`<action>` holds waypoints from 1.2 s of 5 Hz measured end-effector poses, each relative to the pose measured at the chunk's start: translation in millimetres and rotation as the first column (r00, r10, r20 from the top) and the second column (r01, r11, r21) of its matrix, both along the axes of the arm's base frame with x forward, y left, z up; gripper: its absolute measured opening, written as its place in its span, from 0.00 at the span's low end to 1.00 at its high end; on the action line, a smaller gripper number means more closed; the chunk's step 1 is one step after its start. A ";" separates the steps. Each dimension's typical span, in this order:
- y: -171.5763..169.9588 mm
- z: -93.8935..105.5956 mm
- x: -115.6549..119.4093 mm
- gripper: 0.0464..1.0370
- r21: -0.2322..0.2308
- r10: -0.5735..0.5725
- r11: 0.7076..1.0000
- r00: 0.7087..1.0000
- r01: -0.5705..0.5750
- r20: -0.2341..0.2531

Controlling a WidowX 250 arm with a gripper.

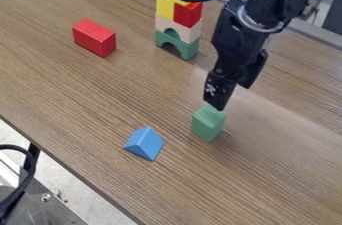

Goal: Put the green cube on top of yellow block

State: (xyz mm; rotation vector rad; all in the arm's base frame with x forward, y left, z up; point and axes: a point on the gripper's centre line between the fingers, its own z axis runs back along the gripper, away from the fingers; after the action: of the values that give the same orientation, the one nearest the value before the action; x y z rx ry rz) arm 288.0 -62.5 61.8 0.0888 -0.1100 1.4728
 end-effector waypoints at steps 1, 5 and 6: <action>1.5 -6.3 -1.6 0.96 -0.001 0.014 1.000 1.000 -0.014 -0.024; 7.6 -13.9 -16.8 0.96 0.010 0.051 0.999 0.996 -0.050 -0.069; 9.9 -12.6 -23.0 0.96 0.009 0.053 0.999 0.997 -0.053 -0.064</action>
State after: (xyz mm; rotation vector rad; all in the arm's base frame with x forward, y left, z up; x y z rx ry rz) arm 265.1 -52.6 49.2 0.1462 -0.0611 1.5213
